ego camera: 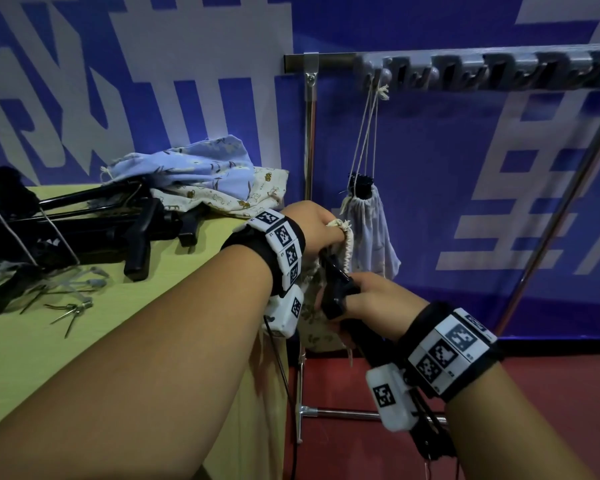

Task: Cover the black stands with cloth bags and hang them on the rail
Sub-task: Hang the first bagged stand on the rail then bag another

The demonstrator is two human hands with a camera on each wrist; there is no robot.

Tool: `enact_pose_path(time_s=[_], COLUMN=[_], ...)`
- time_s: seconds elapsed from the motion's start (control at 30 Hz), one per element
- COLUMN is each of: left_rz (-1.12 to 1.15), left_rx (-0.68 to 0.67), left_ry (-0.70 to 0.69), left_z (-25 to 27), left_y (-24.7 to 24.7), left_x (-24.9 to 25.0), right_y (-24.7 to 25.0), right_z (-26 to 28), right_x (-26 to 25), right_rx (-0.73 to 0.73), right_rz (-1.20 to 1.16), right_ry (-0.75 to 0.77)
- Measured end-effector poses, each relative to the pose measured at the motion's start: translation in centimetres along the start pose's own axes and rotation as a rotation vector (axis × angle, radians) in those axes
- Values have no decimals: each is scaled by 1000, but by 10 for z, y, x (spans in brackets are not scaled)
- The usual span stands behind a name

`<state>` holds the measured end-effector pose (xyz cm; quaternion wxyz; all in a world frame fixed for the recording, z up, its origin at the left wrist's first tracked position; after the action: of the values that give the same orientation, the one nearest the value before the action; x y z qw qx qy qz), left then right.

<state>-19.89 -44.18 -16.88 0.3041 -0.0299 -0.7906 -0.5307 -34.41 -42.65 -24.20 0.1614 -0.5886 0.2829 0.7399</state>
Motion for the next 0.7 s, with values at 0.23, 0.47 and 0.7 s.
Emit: enact_pose_path(time_s=[0.23,0.47,0.7], left_rz=[-8,2,-37], left_rx=[94,206,70], left_ry=[-78,-60,-38], left_z=[-1,-7,-3], left_y=[14,26,7], left_x=[9,5,4], right_y=[2,12,12], right_z=[-9,-12,-13], right_x=[20,35,27], right_rx=[44,207,155], right_rz=[-16,-199,-183], right_ry=[-79,-198,-128])
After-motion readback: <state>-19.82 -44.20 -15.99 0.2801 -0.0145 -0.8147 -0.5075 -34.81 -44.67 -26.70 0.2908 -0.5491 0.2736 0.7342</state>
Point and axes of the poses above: each hand's wrist, its own z-axis away from the middle knuckle, its own y-axis out of the back of the hand, x = y × z, the point moved 7 cm from there along -z, towards the middle knuckle, and after that the axes turned 10 degrees about x, right-handed, at the moved point
